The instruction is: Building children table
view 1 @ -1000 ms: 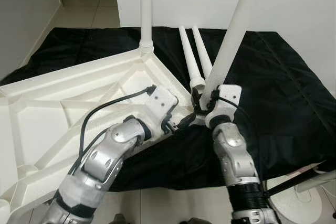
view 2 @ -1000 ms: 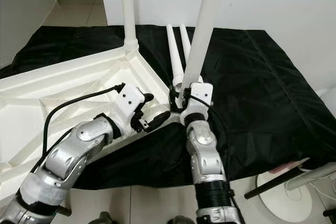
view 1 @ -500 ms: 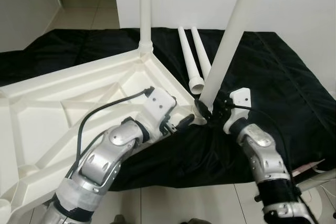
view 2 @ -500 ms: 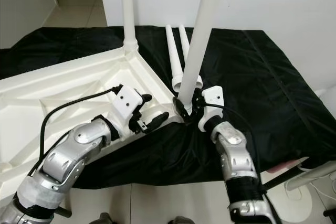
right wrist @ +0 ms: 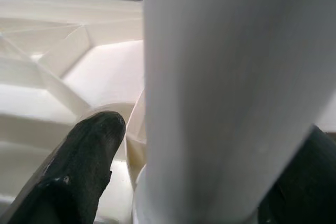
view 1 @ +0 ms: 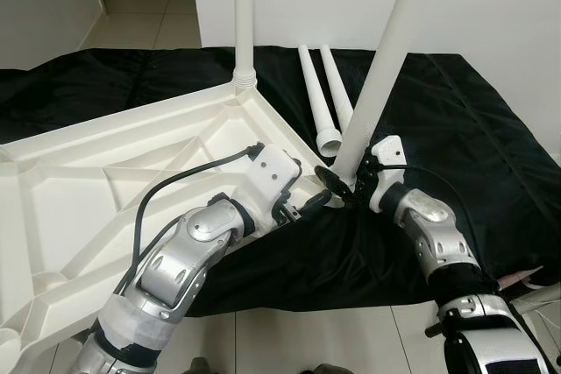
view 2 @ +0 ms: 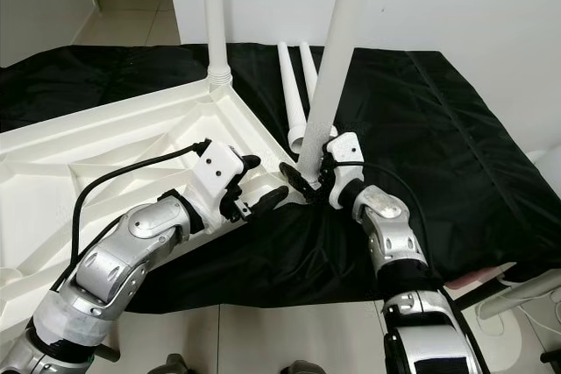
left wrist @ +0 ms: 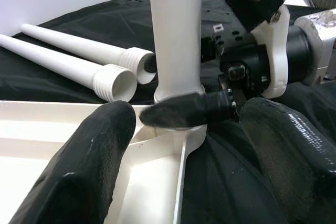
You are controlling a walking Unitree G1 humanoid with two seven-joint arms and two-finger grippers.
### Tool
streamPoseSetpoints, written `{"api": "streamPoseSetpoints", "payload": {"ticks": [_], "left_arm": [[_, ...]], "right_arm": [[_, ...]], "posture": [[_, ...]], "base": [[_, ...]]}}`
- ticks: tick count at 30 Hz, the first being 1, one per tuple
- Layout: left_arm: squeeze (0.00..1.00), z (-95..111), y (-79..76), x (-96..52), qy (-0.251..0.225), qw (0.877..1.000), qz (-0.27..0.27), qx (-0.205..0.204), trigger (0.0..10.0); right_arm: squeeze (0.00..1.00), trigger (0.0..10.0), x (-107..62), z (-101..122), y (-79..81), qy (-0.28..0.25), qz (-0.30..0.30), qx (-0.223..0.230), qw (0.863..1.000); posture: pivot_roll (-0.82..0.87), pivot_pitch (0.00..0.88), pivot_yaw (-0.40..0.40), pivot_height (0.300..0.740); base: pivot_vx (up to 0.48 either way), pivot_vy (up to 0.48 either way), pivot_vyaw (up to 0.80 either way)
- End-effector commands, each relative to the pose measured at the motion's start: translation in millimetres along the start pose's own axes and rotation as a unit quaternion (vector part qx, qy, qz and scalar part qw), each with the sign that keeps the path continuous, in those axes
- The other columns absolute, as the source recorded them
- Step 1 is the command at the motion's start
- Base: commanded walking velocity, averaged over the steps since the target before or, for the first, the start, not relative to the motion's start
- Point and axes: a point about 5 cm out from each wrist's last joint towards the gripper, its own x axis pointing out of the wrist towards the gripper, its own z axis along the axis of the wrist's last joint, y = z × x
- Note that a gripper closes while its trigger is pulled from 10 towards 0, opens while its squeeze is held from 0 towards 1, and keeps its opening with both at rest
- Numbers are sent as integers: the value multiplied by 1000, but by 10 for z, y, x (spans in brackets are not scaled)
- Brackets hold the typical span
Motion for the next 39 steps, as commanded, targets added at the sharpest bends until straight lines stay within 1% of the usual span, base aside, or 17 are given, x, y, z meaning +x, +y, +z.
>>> {"api": "streamPoseSetpoints", "payload": {"ticks": [1,2,3,4,5,6,17,18,19,22,27,28,31,33,34,37,39], "left_arm": [[0,40,-56,15,-7,999,-37,10,10000],[0,33,-59,15,-7,999,-37,8,10000],[0,33,-59,15,-7,999,-37,8,10000],[0,18,-67,12,-5,999,-38,6,10000],[0,8,-74,9,-4,999,-38,4,10000],[0,2,-80,9,-3,999,-38,3,10000],[0,11,-87,13,-3,999,-37,0,10000],[0,10,-90,7,-3,999,-37,-3,10000],[0,10,-90,7,-3,999,-37,-3,10000],[0,-4,-107,-9,0,999,-37,-8,10000],[0,-10,-108,-11,0,999,-36,-10,10000],[0,-10,-100,-9,-2,999,-32,-10,10000],[0,-10,-96,-10,-3,1000,-30,-10,10000],[0,-11,-81,-17,-3,1000,-24,-11,10000],[0,-12,-77,-24,-3,1000,-23,-12,10000],[0,-13,-75,-30,-3,1000,-22,-13,10000],[0,-20,-78,-38,-2,1000,-22,-13,10000]], "right_arm": [[0,10000,24,-12,20,6,10,-8,1000],[0,8314,52,-33,24,10,17,-19,1000],[0,8314,52,-33,24,10,17,-19,1000],[0,2510,73,-52,29,15,24,-24,999],[0,1020,83,-64,31,17,28,-26,999],[0,0,86,-79,33,18,33,-25,999],[0,0,14,-200,89,17,43,12,999],[0,10000,-8,-227,119,14,41,27,999],[0,10000,-8,-227,119,14,41,27,999],[0,10000,-36,-267,232,-8,21,68,997],[0,10000,-15,-294,269,1,-20,61,998],[0,10000,2,-300,285,8,-50,60,997],[0,10000,10,-301,297,11,-69,60,996],[0,10000,20,-280,350,13,-129,66,989],[0,10000,14,-280,372,16,-169,78,982],[0,10000,5,-281,385,19,-197,87,976],[0,10000,-3,-264,493,25,-276,101,955]], "posture": [[-33,0,-9,740],[-33,0,-8,740],[-33,0,-8,740],[-33,0,-9,740],[-32,0,-10,740],[-32,0,-10,740],[-44,0,-10,740],[-47,0,-8,740],[-47,0,-8,740],[-53,0,-11,740],[-55,0,-14,740],[-58,0,-13,740],[-58,0,-14,740],[-61,0,-14,740],[-62,0,-14,740],[-62,0,-14,740],[-65,1,-10,740]], "base": [[0,0,0],[0,0,0],[0,0,0],[0,0,0],[0,0,0],[0,0,0],[0,0,0],[0,0,0],[0,0,0],[0,0,0],[0,0,0],[0,0,0],[0,0,0],[0,0,0],[0,0,0],[0,0,0],[0,0,0]]}}
